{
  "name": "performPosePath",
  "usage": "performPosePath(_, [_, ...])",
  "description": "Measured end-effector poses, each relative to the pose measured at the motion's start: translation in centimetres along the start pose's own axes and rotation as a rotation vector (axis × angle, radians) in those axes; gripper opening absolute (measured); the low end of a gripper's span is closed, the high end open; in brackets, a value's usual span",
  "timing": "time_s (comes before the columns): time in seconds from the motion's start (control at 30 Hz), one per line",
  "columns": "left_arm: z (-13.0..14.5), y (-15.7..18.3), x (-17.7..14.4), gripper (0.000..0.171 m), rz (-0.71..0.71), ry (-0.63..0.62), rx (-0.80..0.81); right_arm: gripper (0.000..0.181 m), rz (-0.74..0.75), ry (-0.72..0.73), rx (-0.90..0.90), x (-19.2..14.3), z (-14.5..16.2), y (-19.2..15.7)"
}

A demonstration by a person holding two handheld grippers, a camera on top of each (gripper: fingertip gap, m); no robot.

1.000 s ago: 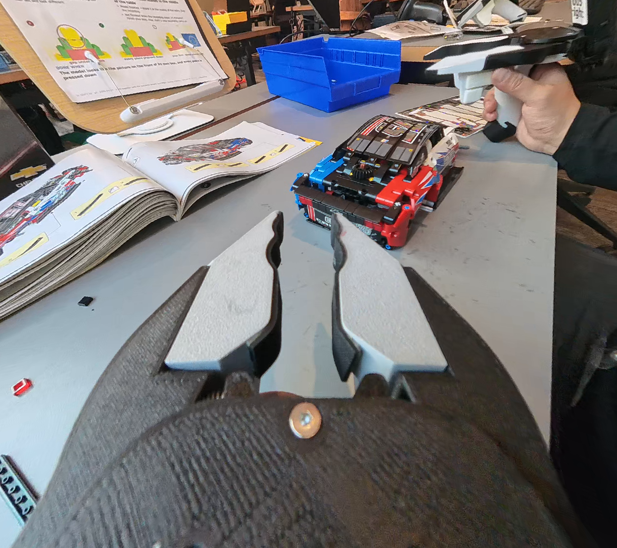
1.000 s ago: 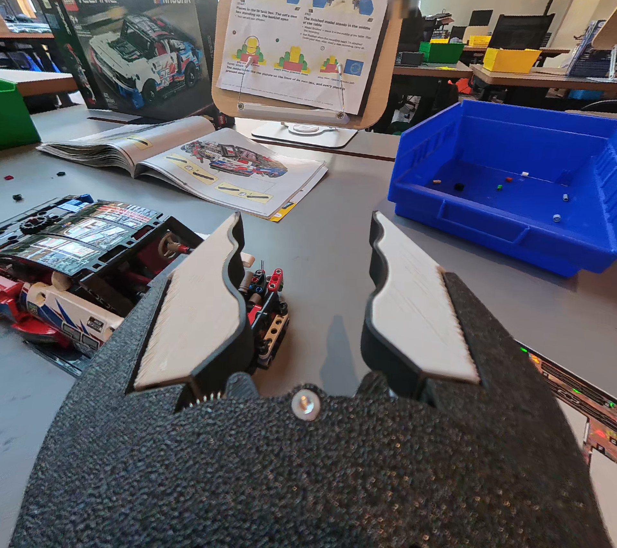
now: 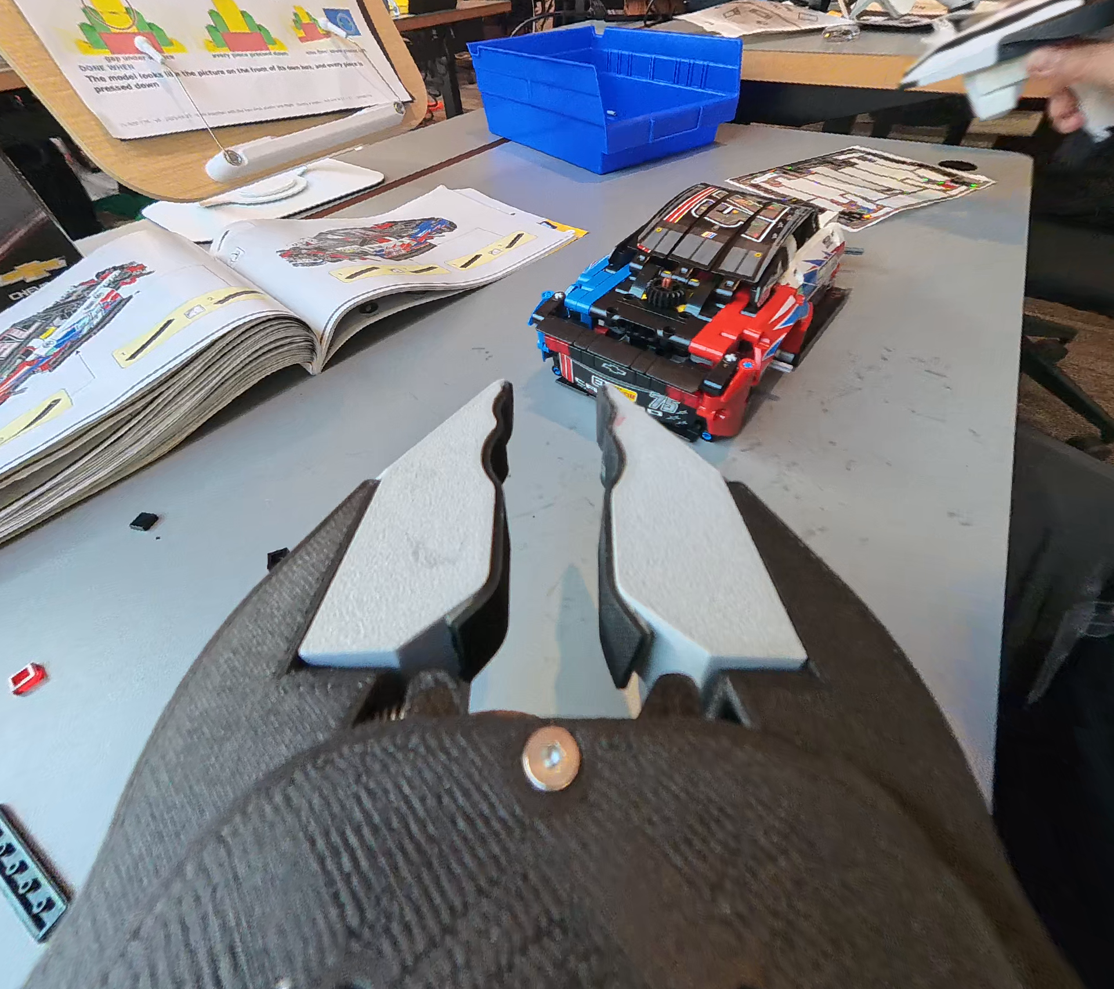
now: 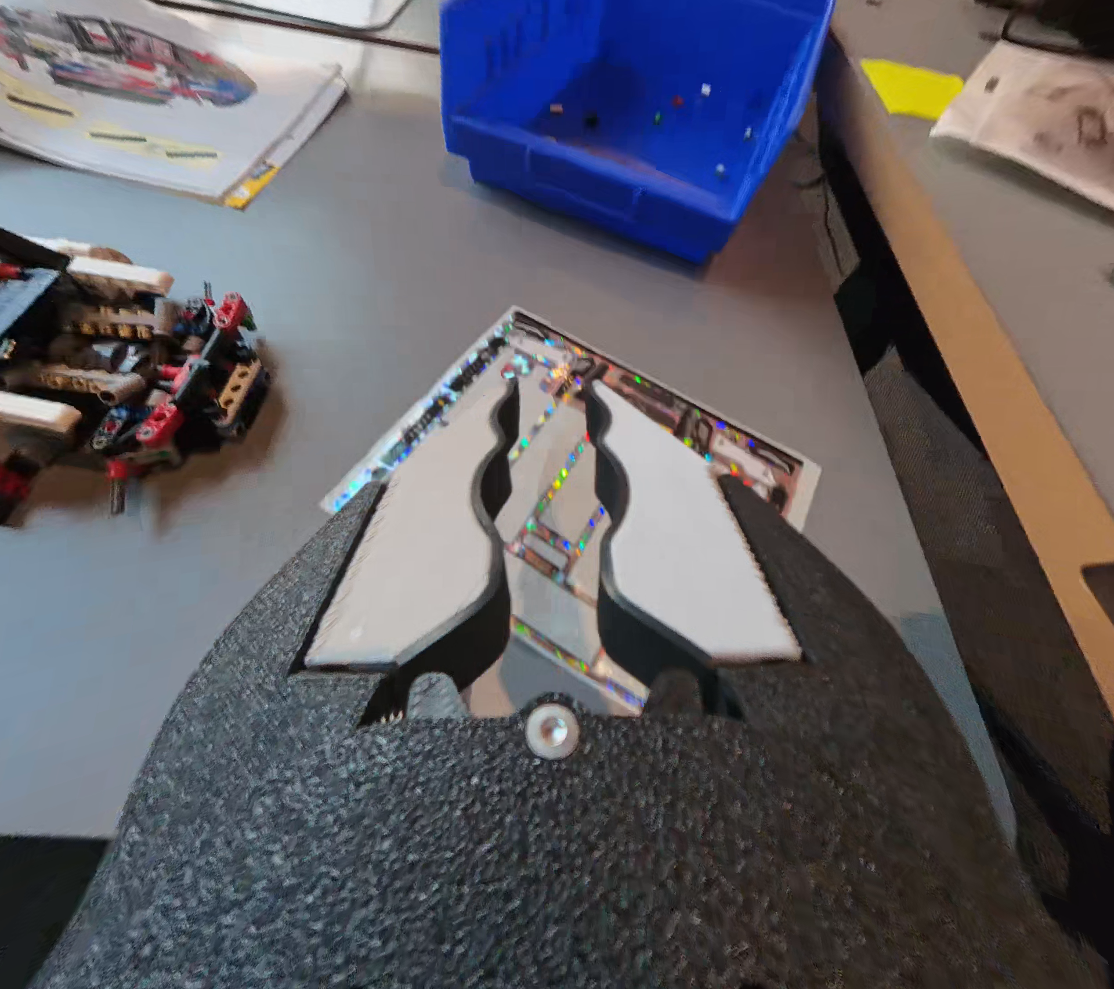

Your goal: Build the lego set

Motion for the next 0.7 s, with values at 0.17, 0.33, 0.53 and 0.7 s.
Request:
performPosePath(0.17, [0.0, -0.1, 0.1, 0.025, -0.017, -0.005, 0.005, 0.028, -0.018, -0.320, 0.020, -0.6, 6.2, 2.4])
performPosePath(0.33, [-0.1, -0.4, 0.0, 0.024, -0.031, 0.007, -0.013, 0.024, -0.096, -0.489, 0.039, -0.7, 9.8, 2.7])
performPosePath(0.53, [0.0, -0.5, 0.0, 0.024, -0.056, 0.006, -0.004, 0.021, -0.398, -0.394, 0.063, -1.6, 7.5, -4.9])
performPosePath(0.7, [0.0, -0.6, 0.0, 0.024, -0.064, 0.006, -0.006, 0.022, -0.278, -0.292, 0.035, -3.5, 5.7, -2.8])
Point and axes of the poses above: each gripper's, where its closed fingertips meet, x out along the fingers, z out of its underside, y = z × x across the jaws, the point moved 4 cm from there along -x, back along the fingers, and after that the axes turned 11 degrees about -x, right-handed, at the moved point
